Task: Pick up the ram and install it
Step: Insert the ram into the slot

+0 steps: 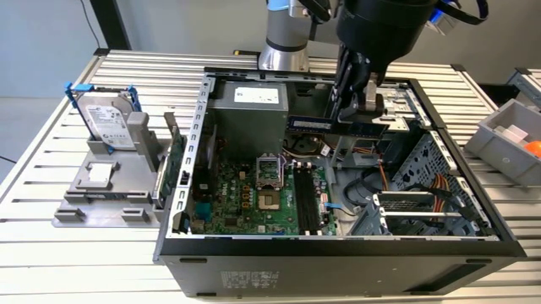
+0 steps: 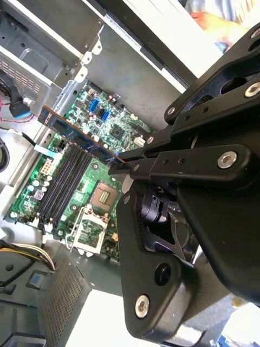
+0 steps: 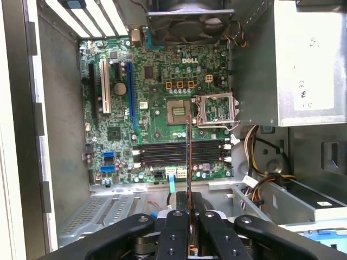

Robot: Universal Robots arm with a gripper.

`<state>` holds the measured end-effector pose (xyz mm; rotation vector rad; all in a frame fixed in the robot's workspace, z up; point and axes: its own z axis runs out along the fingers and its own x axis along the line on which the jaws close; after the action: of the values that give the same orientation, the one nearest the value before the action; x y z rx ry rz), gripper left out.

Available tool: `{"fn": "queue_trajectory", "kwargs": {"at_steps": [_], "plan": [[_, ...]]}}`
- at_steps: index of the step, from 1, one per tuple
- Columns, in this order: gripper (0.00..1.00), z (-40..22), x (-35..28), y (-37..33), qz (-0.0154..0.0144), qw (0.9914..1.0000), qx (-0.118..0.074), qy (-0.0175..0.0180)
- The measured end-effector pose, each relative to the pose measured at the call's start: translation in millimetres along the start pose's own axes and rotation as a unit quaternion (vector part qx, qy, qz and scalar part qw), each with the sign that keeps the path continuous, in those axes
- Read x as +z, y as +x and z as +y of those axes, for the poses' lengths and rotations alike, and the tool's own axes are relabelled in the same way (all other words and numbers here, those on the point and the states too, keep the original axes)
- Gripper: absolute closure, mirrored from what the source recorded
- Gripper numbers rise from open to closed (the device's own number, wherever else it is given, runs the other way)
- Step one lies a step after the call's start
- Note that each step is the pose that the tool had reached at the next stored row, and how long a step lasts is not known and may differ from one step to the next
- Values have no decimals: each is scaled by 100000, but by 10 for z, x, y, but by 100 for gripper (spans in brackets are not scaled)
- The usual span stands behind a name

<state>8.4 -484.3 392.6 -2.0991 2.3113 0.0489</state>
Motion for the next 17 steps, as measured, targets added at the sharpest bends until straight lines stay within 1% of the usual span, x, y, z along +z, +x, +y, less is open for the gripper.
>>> {"fn": "queue_trajectory", "kwargs": {"at_steps": [9, 13, 17], "plan": [[100, 0, 0, 0, -21, 99969, 2508, 87], [100, 0, 0, 0, -35, 99932, 3673, 127], [100, 0, 0, 0, -45, 99879, 4921, 169]]}}
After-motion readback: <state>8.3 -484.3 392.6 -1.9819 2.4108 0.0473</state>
